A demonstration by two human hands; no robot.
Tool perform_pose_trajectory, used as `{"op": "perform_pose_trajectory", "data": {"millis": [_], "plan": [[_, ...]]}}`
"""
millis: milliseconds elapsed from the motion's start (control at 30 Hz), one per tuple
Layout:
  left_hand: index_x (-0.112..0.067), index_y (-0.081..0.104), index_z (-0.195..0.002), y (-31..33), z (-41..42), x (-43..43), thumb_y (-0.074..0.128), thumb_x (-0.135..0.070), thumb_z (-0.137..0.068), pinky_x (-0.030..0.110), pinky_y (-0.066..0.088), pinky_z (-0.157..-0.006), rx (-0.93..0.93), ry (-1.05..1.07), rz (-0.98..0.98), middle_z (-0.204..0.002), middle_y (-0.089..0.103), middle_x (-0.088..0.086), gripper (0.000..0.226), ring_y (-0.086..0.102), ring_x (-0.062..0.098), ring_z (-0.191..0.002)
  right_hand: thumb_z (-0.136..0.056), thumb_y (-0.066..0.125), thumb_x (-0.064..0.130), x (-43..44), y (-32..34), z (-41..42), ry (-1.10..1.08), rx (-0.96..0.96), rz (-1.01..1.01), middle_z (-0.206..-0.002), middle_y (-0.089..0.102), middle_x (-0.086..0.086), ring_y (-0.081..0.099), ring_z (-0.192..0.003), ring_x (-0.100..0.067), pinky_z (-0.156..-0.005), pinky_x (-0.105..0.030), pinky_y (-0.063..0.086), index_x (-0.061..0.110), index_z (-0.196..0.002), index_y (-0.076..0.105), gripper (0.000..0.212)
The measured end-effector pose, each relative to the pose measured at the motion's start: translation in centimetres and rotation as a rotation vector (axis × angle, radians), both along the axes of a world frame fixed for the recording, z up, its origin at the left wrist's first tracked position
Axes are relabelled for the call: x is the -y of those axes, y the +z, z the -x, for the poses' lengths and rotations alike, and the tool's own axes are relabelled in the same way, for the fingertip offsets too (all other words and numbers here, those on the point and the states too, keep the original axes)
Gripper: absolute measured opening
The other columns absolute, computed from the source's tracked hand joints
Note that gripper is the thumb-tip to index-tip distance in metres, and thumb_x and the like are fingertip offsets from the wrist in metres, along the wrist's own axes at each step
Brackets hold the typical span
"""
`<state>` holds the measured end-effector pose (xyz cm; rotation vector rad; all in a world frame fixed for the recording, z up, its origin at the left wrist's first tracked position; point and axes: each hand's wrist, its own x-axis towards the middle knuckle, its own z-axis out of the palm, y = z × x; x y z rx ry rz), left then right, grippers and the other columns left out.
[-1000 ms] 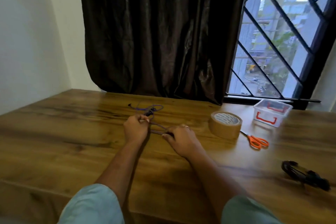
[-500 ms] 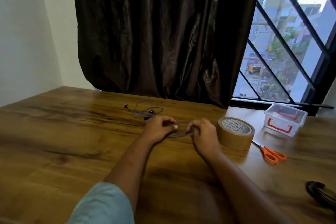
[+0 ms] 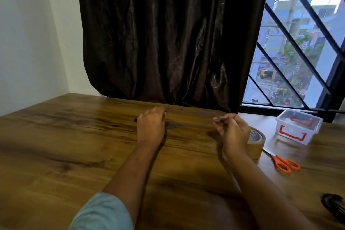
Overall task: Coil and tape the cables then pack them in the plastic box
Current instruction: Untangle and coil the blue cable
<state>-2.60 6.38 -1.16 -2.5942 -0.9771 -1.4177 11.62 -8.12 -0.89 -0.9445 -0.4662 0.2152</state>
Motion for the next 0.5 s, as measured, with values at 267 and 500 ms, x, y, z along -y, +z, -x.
{"op": "perform_pose_trajectory", "data": {"millis": [267, 500], "plan": [[-0.006, 0.063, -0.108, 0.1, 1.6, -1.7, 0.050, -0.007, -0.092, 0.033, 0.045, -0.073, 0.337, 0.049, 0.190, -0.099, 0.065, 0.014, 0.021, 0.059, 0.029, -0.090, -0.093, 0.055, 0.010, -0.6, -1.2, 1.2, -0.190, 0.494, 0.438, -0.106, 0.063, -0.011, 0.060, -0.103, -0.026, -0.085, -0.013, 0.041, 0.008, -0.093, 0.065, 0.010], [-0.008, 0.068, -0.103, 0.5, -0.1, 0.2, 0.055, -0.016, -0.093, 0.025, 0.045, -0.073, 0.249, -0.284, 0.145, -0.093, 0.071, 0.010, 0.019, 0.066, 0.022, -0.082, -0.084, 0.064, 0.012, -1.1, -1.7, 3.1, -0.275, 1.016, 0.609, -0.148, 0.032, -0.005, 0.031, -0.136, -0.018, -0.102, -0.023, 0.026, 0.015, -0.127, 0.050, 0.045]]}}
